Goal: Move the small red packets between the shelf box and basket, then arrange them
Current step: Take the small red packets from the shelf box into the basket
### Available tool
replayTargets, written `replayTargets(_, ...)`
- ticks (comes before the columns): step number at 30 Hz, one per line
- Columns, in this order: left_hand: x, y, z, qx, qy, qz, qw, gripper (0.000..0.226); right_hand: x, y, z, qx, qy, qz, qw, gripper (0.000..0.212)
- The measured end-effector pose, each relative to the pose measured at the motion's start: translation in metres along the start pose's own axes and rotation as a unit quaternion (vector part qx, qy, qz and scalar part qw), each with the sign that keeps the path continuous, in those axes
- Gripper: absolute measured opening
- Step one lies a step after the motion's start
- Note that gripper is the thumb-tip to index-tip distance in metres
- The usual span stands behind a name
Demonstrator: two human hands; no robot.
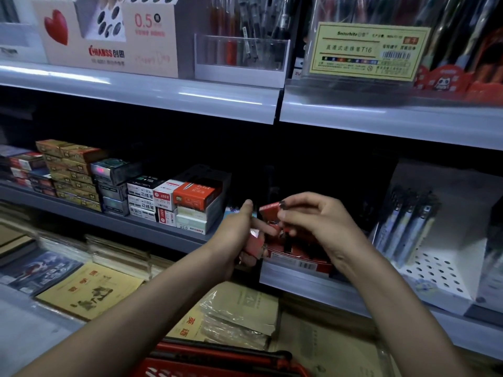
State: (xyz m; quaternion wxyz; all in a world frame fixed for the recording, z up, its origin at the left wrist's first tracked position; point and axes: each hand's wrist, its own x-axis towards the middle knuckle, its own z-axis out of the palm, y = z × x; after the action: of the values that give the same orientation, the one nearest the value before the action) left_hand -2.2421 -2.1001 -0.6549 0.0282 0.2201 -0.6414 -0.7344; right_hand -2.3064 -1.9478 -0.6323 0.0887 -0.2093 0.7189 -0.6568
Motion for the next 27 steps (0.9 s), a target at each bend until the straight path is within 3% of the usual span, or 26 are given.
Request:
replayTargets(3,0.001,0.002,-0.01,-0.132,-0.017,-0.084,0.988,0.058,0.012,0.011,-0.008,-0.121,0.084,-0.09,0.985,0.016)
replayTargets(6,-0.001,0.007,-0.019,-0.194,-0.028,-0.123,0.973,0.041,0.022,0.03,-0.01,-0.311,0.123,-0.167,0.927,0.017)
replayTargets(11,-0.004,0.013,-0.022,-0.221,-0.051,-0.111,0.968,0.031,0.024,0.044,-0.008,-0.438,0.06,-0.157,0.883,0.017)
replayTargets(13,-0.003,0.013,-0.02,-0.216,-0.053,-0.105,0.969,0.036,0.024,0.042,-0.007,-0.474,0.028,-0.159,0.866,0.025)
replayTargets(15,-0.004,0.013,-0.017,-0.228,-0.055,-0.105,0.966,0.026,0.023,0.039,-0.005,-0.49,0.016,-0.154,0.858,0.038)
replayTargets(18,-0.005,0.013,-0.009,-0.239,-0.048,-0.087,0.966,0.002,0.023,0.038,-0.007,-0.471,0.041,-0.158,0.867,0.038)
replayTargets(21,0.001,0.011,-0.004,-0.213,-0.023,-0.059,0.975,0.011,0.019,0.025,-0.008,-0.305,0.052,-0.114,0.944,0.017)
replayTargets(23,0.003,0.009,0.001,-0.188,-0.017,-0.041,0.981,0.017,0.013,0.012,-0.009,-0.173,0.014,-0.055,0.983,0.015)
replayTargets(27,0.002,0.009,0.02,-0.164,-0.021,-0.006,0.986,0.019,0.0,0.002,-0.01,-0.075,-0.049,-0.004,0.996,0.017)
